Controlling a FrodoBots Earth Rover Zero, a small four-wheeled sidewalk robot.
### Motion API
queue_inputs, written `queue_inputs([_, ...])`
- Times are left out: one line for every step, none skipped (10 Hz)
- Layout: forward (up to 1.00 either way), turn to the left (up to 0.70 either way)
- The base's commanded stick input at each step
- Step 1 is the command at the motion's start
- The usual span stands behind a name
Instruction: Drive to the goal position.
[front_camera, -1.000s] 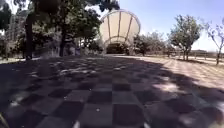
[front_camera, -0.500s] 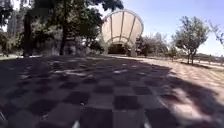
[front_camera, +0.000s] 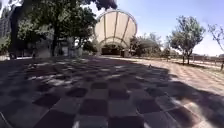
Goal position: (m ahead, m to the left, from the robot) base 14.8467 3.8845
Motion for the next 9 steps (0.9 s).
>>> queue_inputs([1.00,0.00])
queue_inputs([1.00,0.00])
queue_inputs([1.00,0.00])
queue_inputs([1.00,0.00])
queue_inputs([1.00,0.00])
queue_inputs([1.00,0.00])
queue_inputs([1.00,0.00])
queue_inputs([1.00,0.00])
queue_inputs([1.00,0.00])
